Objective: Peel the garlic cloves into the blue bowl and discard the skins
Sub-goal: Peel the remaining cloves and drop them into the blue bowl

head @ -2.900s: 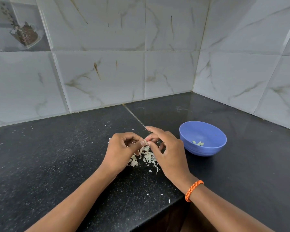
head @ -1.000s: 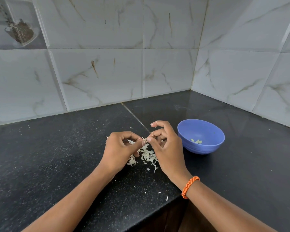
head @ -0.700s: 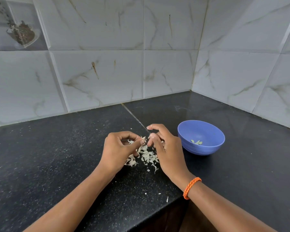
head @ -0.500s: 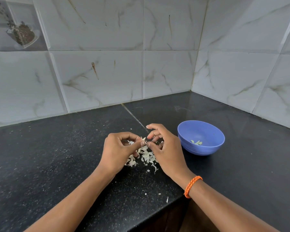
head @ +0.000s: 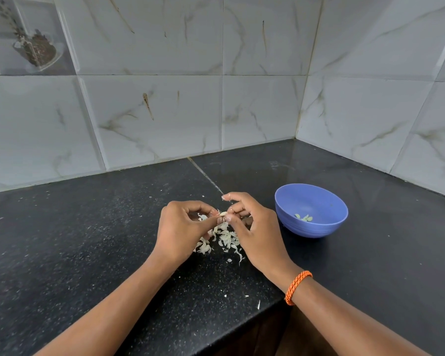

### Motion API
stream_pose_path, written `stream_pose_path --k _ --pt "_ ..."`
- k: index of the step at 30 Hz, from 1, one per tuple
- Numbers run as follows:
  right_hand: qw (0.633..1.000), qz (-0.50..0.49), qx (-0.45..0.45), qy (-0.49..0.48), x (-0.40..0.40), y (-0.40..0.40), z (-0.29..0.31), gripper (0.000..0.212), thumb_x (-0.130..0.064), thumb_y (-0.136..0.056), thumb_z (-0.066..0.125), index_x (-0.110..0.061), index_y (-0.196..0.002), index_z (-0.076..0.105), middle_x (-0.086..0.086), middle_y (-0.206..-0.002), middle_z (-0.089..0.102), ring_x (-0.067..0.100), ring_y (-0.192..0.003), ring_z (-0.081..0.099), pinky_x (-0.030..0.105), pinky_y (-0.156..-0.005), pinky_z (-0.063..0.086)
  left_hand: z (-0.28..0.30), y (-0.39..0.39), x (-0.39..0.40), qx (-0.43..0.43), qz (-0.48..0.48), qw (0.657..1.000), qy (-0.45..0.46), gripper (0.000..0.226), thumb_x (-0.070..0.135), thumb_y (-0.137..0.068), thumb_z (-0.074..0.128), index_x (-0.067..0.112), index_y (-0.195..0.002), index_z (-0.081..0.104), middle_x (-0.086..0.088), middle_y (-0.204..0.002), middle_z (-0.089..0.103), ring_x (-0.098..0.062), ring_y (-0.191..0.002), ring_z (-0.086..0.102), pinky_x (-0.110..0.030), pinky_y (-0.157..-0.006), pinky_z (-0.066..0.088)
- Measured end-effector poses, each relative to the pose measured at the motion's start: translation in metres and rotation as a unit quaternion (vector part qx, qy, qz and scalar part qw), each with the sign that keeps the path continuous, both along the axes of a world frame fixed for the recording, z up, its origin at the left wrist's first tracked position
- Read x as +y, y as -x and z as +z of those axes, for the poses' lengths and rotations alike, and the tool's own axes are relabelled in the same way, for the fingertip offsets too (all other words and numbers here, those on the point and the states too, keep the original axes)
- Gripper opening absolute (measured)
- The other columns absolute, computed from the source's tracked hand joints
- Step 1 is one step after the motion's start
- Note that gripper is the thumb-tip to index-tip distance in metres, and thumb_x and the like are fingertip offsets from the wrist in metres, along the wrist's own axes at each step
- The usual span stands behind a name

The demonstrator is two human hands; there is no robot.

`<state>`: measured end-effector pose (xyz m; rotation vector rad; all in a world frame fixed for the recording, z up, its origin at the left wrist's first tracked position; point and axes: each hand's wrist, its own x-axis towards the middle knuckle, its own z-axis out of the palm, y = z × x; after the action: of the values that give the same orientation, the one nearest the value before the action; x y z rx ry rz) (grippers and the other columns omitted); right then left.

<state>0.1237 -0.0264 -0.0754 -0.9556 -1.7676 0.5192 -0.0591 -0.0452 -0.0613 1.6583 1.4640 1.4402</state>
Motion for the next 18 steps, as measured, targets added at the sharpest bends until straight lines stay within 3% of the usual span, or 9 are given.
stream_pose_path --k 6,11,18 --pt "0.999 0.024 0.040 -0.006 -0.0038 0.0003 0.0059 0.043 -0.002 -0.096 0.073 -0.024 -0.133 0.067 -0.009 -0.101 0.074 0.012 -0.094 0.071 0.021 -0.071 0.057 0.0025 -0.0012 -0.0025 -0.003 0.004 1.000 0.006 0.014 0.022 -0.083 0.093 0.027 -0.074 0.082 -0.007 -0.068 0.077 -0.033 -0.053 0.071 -0.050 -0.061 0.060" --pt "0.998 0.033 0.045 -0.003 -0.0045 0.0015 0.0060 0.040 -0.005 -0.097 0.073 -0.023 -0.133 0.068 -0.009 -0.096 0.076 0.013 -0.093 0.073 0.022 -0.071 0.058 0.0041 -0.0041 -0.0049 -0.009 -0.001 1.000 0.003 0.017 0.016 -0.084 0.090 0.024 -0.072 0.080 -0.005 -0.063 0.074 -0.027 -0.049 0.067 -0.037 -0.059 0.054" --pt "0.987 0.080 0.121 0.066 -0.0012 0.0015 0.0075 0.042 -0.006 -0.098 0.073 -0.024 -0.135 0.065 -0.001 -0.094 0.077 0.020 -0.089 0.076 0.031 -0.072 0.062 0.0063 -0.0078 -0.0076 -0.035 -0.014 0.999 -0.003 0.017 0.009 -0.083 0.087 0.018 -0.072 0.079 -0.002 -0.067 0.074 -0.022 -0.047 0.061 -0.033 -0.056 0.050"
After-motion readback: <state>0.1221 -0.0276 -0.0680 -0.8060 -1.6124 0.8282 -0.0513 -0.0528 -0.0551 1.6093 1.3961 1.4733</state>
